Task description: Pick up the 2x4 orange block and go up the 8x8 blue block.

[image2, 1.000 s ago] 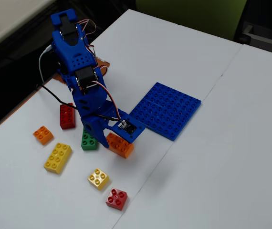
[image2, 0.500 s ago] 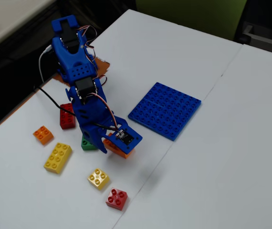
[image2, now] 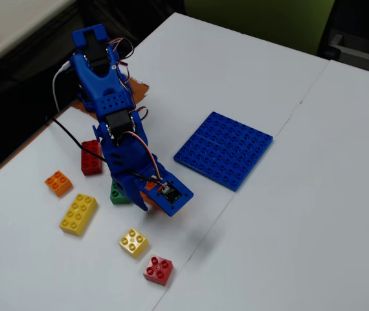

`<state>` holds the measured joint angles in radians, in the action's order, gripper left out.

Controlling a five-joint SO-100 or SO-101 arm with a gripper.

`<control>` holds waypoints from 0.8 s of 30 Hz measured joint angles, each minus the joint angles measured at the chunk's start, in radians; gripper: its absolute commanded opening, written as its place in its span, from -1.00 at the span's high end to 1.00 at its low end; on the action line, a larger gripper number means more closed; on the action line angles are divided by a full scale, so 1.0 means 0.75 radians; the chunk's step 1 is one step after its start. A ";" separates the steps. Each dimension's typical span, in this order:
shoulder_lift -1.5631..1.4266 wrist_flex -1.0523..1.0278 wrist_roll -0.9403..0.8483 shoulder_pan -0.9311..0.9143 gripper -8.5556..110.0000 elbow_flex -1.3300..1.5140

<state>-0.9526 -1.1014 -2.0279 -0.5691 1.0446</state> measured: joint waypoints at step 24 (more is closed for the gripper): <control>-0.043 -0.127 0.051 0.047 0.75 0.000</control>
<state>-0.9848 -1.1965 -1.9896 -0.5338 1.0446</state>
